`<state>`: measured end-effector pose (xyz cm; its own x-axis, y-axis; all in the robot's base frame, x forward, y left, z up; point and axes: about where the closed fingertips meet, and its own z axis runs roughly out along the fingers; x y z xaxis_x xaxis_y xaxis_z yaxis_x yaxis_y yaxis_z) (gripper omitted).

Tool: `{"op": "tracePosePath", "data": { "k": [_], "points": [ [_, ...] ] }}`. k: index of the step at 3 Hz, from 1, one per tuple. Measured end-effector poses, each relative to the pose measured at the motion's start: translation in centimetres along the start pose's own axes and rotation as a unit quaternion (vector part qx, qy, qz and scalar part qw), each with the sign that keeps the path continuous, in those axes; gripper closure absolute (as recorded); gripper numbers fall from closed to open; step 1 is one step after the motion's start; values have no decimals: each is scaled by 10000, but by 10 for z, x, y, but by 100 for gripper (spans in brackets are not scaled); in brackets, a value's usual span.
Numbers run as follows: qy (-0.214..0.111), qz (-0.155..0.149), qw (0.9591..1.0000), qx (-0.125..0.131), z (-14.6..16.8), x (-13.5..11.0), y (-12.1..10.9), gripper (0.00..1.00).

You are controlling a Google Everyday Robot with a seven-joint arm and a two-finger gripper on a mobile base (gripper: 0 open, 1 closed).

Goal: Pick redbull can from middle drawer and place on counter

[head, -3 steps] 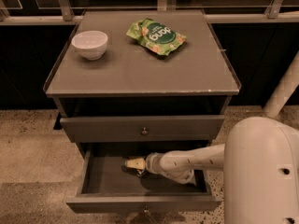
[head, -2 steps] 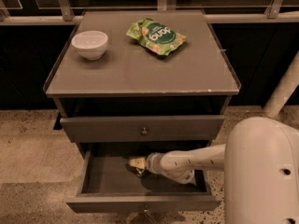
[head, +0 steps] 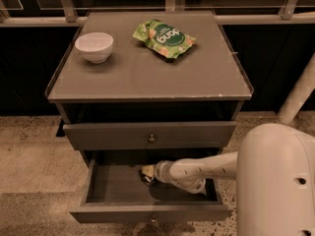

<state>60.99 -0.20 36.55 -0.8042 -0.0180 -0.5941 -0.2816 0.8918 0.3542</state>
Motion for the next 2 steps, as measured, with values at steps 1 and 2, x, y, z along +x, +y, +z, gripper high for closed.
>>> {"op": "tracePosePath", "data": {
  "k": [1, 2],
  "points": [
    [0, 0, 10000, 0, 0, 0, 0, 88],
    [0, 0, 10000, -1, -2, -2, 1, 100]
  ]
}}
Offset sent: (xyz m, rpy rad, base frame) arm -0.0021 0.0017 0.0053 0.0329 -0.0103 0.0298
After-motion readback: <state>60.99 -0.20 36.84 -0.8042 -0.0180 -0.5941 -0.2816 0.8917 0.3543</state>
